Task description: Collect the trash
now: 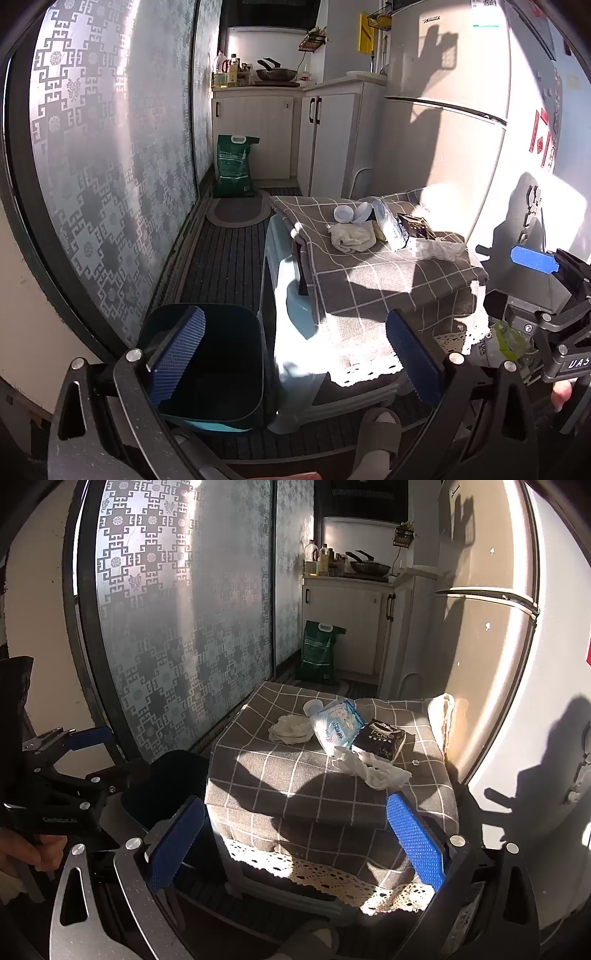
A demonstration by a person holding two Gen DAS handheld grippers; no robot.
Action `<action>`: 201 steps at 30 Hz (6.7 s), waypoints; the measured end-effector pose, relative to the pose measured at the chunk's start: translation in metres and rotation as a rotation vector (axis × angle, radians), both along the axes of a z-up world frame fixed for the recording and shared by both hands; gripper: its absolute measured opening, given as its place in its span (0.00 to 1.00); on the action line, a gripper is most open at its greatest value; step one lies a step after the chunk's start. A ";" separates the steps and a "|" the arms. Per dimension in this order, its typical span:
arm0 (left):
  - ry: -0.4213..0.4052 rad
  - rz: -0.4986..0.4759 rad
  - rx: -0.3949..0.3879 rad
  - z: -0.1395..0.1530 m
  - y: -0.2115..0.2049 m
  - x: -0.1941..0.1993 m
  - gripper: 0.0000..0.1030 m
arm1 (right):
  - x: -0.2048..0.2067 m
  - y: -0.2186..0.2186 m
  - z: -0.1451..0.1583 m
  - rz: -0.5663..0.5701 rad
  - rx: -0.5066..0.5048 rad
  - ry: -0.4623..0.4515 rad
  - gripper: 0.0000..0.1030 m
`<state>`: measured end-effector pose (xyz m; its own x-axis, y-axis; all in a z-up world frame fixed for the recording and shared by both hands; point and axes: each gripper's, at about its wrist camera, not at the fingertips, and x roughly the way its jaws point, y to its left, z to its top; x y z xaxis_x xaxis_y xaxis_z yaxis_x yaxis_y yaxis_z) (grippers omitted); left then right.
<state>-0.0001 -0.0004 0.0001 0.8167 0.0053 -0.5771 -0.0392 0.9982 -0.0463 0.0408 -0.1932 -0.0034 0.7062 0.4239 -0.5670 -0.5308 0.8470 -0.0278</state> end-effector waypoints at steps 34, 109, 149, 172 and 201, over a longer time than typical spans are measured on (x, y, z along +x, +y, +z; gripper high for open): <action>-0.008 -0.002 -0.006 0.006 -0.008 -0.001 0.97 | 0.001 -0.001 -0.001 -0.005 0.000 -0.004 0.97; -0.017 -0.019 -0.012 0.001 -0.016 0.000 0.97 | 0.002 -0.002 -0.001 -0.009 -0.002 -0.009 0.97; 0.132 -0.385 0.050 0.001 -0.040 0.129 0.42 | 0.057 -0.033 0.001 -0.030 -0.011 0.078 0.70; 0.209 -0.373 0.124 -0.047 -0.050 0.191 0.21 | 0.103 -0.016 -0.032 0.027 -0.057 0.154 0.45; 0.066 -0.284 0.009 0.014 -0.002 0.137 0.10 | 0.100 0.043 -0.012 0.100 -0.027 0.127 0.07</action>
<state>0.1368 -0.0021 0.0143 0.7468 -0.2123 -0.6303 0.2389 0.9701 -0.0436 0.1410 -0.1498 -0.0155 0.5831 0.4722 -0.6611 -0.6131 0.7897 0.0233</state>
